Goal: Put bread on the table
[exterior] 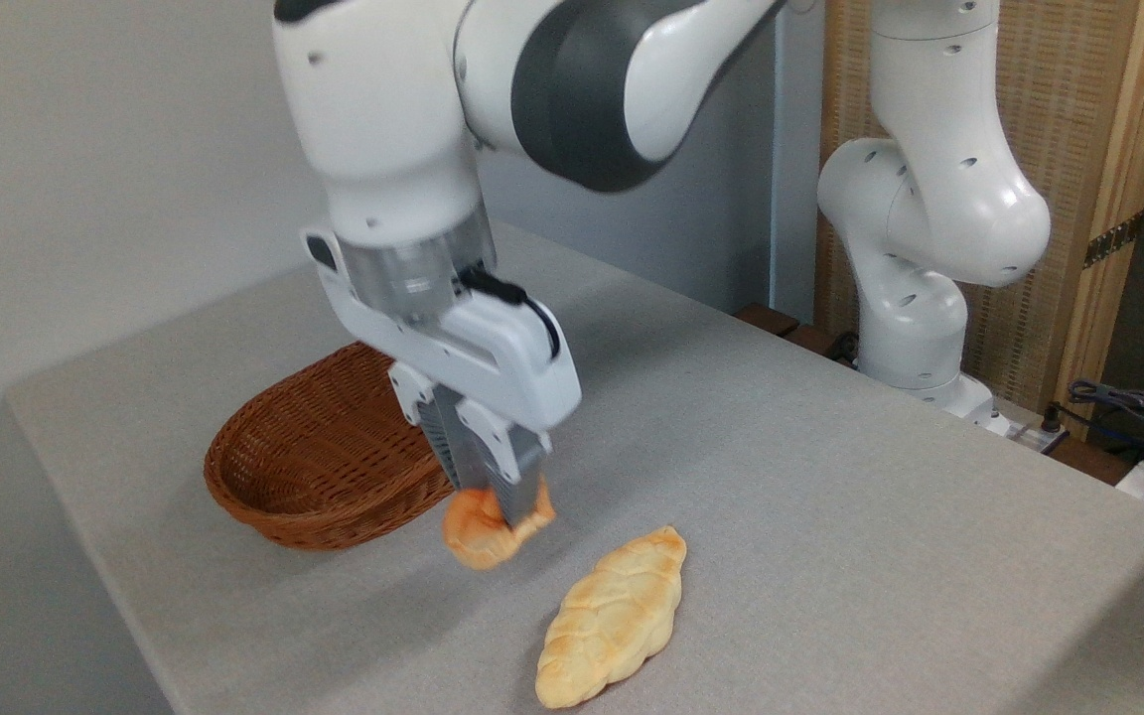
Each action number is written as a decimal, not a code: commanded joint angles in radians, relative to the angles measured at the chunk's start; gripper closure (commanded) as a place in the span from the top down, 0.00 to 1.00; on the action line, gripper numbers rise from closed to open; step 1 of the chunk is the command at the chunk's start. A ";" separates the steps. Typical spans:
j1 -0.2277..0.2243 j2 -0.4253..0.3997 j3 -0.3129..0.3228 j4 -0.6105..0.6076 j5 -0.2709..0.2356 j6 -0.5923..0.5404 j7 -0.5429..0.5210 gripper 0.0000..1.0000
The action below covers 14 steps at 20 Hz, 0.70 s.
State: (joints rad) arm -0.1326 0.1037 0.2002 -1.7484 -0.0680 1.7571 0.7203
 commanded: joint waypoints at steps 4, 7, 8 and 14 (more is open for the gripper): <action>-0.018 0.017 0.004 -0.006 0.022 0.001 0.001 1.00; -0.019 0.024 0.002 0.001 0.020 0.001 0.001 1.00; -0.019 0.025 -0.001 0.004 0.017 0.004 0.001 1.00; -0.022 -0.004 -0.008 0.070 -0.013 0.005 -0.001 1.00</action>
State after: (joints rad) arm -0.1479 0.1280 0.1913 -1.7263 -0.0634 1.7611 0.7203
